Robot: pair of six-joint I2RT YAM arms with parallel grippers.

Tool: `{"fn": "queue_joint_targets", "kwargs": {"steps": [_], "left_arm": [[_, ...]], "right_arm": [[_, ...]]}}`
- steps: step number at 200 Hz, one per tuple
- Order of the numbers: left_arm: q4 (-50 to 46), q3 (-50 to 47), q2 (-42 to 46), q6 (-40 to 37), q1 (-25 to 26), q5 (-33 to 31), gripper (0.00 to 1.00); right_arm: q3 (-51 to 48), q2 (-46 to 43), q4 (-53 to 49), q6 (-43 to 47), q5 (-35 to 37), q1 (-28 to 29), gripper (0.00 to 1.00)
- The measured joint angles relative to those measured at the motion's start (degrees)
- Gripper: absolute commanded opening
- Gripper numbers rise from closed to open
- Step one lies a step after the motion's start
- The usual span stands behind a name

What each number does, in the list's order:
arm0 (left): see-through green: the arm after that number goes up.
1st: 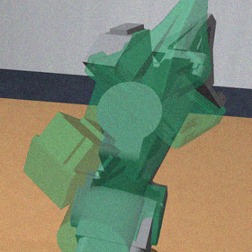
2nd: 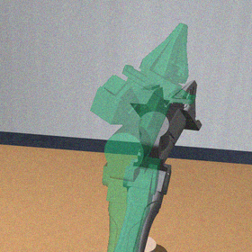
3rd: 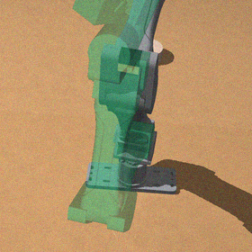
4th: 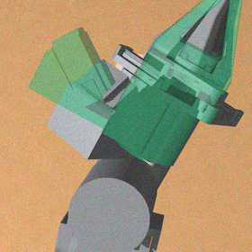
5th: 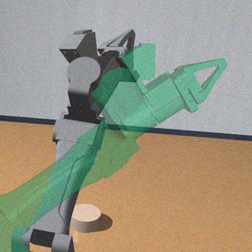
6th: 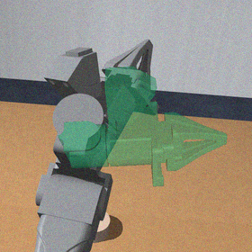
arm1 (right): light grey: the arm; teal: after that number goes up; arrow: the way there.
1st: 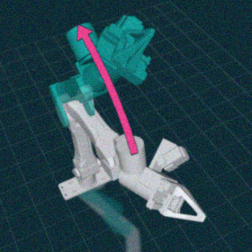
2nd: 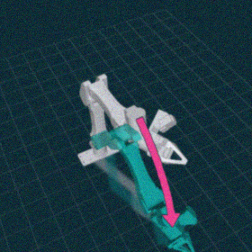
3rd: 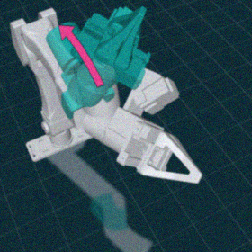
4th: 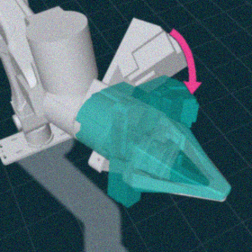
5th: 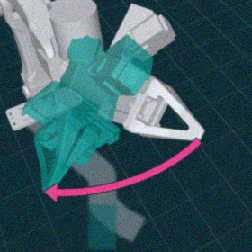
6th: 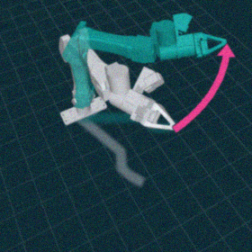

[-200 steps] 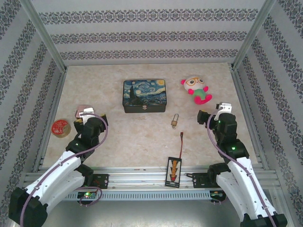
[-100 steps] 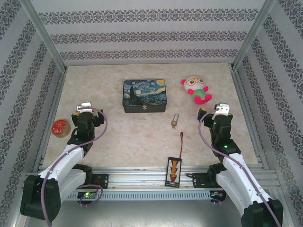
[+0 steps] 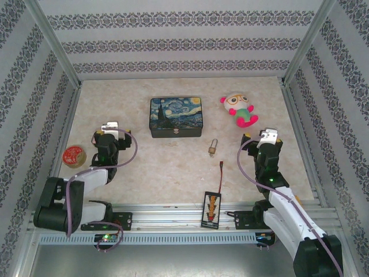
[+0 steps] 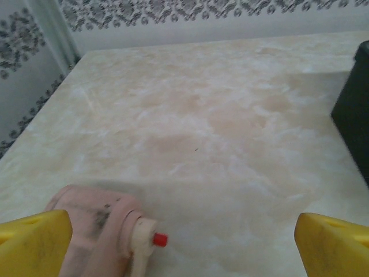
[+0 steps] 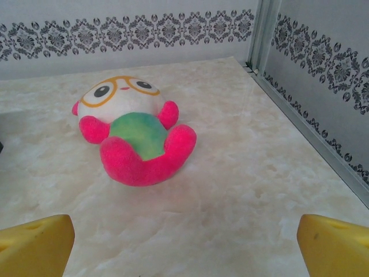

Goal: Unlock the padlock with the key

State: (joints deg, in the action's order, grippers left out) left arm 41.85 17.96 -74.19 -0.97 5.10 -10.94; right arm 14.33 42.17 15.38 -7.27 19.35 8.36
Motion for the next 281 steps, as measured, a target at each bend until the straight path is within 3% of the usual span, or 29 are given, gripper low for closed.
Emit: {"fn": "queue_joint_targets", "kwargs": {"steps": [43,85,116,161,281], "left_arm": [[6.08,0.07,-7.04,-0.42,-0.09,3.1,0.99],[17.79,-1.33,-16.92,-1.49,-0.59,6.6,0.99],[18.82,-2.25,-17.64,-2.08,-1.92,11.8,0.99],[16.59,2.14,-17.55,-1.27,-7.65,22.51,0.99],[15.26,2.89,-17.55,1.25,-8.17,21.03,0.99]], "right_arm": [[-0.96,2.71,4.11,0.2,0.35,-0.98,0.98],[-1.88,6.49,8.26,0.17,-0.5,-2.6,0.98],[-2.23,8.94,11.78,0.22,-1.42,-3.52,0.98],[-4.76,12.83,19.3,0.42,-4.2,-6.01,0.98],[-3.56,39.26,43.91,1.7,-12.37,-8.26,0.98]]}}
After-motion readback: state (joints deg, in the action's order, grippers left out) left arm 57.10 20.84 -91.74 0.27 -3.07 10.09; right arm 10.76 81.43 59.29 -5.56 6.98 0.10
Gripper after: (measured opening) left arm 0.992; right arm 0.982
